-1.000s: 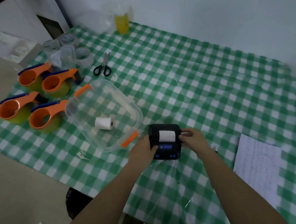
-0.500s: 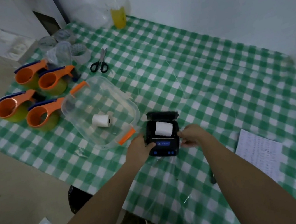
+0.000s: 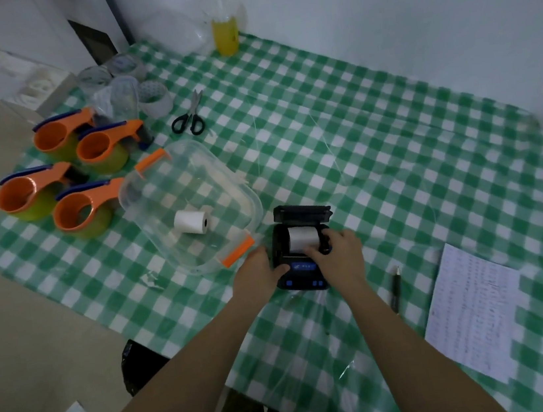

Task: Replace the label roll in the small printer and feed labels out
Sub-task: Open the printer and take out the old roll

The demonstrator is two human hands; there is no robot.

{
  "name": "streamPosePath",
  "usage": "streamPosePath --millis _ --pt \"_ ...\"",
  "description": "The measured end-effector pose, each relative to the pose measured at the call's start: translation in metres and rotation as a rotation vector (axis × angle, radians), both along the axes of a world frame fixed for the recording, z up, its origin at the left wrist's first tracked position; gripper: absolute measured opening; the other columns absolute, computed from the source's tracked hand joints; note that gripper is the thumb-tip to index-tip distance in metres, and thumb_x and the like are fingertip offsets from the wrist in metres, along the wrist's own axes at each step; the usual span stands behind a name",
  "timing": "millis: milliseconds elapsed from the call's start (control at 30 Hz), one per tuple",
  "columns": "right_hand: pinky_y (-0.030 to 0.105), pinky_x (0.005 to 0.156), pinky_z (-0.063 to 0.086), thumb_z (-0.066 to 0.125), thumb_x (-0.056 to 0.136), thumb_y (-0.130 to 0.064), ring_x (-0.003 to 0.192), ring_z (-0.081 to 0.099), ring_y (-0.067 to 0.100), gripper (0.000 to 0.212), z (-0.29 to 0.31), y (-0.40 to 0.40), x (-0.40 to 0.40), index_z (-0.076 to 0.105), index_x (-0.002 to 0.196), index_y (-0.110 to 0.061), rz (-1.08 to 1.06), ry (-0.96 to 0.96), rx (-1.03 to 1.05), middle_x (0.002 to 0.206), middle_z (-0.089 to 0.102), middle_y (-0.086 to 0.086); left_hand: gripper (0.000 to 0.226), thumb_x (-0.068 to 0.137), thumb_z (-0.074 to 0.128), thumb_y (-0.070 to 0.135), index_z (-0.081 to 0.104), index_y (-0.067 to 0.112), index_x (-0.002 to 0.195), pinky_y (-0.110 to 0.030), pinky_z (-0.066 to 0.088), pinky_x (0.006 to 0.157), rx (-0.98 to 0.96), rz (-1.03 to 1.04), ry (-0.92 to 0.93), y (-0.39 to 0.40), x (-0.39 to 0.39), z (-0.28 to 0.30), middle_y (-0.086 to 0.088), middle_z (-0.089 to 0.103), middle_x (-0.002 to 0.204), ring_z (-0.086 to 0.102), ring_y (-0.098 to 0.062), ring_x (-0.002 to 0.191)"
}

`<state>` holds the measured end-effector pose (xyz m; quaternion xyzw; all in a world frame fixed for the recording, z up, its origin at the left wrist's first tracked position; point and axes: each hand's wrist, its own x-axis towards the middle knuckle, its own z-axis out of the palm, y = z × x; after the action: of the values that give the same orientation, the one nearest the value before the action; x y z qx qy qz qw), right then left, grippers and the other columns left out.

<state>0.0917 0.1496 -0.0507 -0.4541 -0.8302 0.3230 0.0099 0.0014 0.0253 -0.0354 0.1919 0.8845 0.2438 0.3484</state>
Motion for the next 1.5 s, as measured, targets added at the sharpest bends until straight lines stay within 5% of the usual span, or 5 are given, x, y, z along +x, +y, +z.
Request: streamPosePath --millis 500,767,967,1333,1500 --pt "0.027 0.066 0.047 0.056 0.090 -0.020 0.074 0.059 0.019 0.015 0.074 -0.002 0.016 0.061 0.081 -0.010 0.066 0.277 -0.411 0.082 0.065 0.005 0.081 0.085 0.062 0.030 0.010 0.012 0.145 -0.040 0.048 0.094 0.145 -0.170 0.238 -0.025 0.035 0.054 -0.013 0.031 0.149 0.042 -0.029 0.130" --pt "0.029 0.074 0.050 0.063 0.086 -0.018 0.078 0.060 0.011 0.010 0.124 -0.062 -0.011 0.067 0.076 -0.018 0.252 0.397 -0.664 0.082 0.065 0.002 0.044 0.075 0.072 0.023 0.056 0.010 0.114 -0.044 0.053 0.087 0.277 -0.185 0.660 -0.088 0.025 0.076 -0.014 0.062 0.119 0.059 -0.032 0.105" --pt "0.020 0.098 0.040 0.067 0.073 -0.050 0.126 0.036 0.000 0.056 0.117 -0.132 -0.043 0.043 0.123 -0.049 0.741 0.339 -0.575 0.142 0.033 -0.011 0.017 0.088 0.060 0.020 0.062 0.005 0.097 -0.042 0.050 0.075 0.319 0.144 0.420 -0.178 0.003 0.078 -0.013 0.060 0.100 0.057 -0.028 0.088" --pt "0.017 0.054 0.054 0.056 0.089 -0.009 0.078 0.060 0.023 0.018 0.020 -0.347 -0.113 0.064 0.104 -0.003 0.749 0.104 -0.561 0.090 0.061 0.007 0.050 0.086 0.061 0.031 0.042 0.015 0.129 -0.043 0.050 0.091 -0.052 0.608 0.163 -0.380 -0.005 0.034 -0.012 0.050 0.130 0.056 -0.029 0.108" --pt "0.046 0.073 0.055 0.052 0.089 -0.009 0.078 0.058 0.033 0.013 -0.055 -0.412 -0.125 0.058 0.080 -0.001 0.709 -0.179 -0.382 0.085 0.060 0.020 0.039 0.092 0.052 0.028 0.045 0.012 0.127 -0.043 0.048 0.094 -0.144 0.626 0.013 -0.448 0.008 -0.012 -0.015 0.050 0.130 0.056 -0.031 0.107"
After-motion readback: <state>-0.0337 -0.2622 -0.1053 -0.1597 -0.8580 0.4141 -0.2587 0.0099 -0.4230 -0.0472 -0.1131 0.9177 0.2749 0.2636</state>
